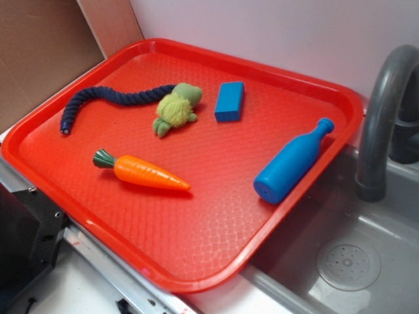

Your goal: Grab the carrot.

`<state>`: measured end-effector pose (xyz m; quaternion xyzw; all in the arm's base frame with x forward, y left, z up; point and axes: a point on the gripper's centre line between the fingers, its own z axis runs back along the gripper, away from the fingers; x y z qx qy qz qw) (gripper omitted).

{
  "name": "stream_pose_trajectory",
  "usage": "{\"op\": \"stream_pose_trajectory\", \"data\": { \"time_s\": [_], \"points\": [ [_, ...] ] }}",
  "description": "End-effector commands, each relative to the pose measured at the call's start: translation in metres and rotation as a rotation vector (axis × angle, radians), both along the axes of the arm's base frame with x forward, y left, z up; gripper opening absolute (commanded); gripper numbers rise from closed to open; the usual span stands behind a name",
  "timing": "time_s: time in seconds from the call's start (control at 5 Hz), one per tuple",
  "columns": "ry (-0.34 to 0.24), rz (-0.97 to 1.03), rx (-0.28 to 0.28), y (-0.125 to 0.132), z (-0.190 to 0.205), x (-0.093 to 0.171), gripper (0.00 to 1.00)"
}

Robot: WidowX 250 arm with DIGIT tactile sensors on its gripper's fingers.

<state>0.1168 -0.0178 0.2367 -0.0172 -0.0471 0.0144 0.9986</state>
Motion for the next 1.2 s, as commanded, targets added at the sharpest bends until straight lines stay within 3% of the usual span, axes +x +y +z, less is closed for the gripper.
{"op": "stream_pose_trajectory", "data": {
  "time_s": [0.0, 0.4, 0.6, 1.0],
  "points": [
    [0.0, 0.0, 0.0, 0.0, 0.0, 0.0, 1.0],
    [-0.06, -0.376, 0.071, -0.002, -0.02, 0.013, 1.0],
    [-0.044, -0.626, 0.063, -0.006, -0.047, 0.035, 1.0],
    [0.018, -1.131, 0.135, -0.02, -0.096, 0.052, 1.0]
  ]
}}
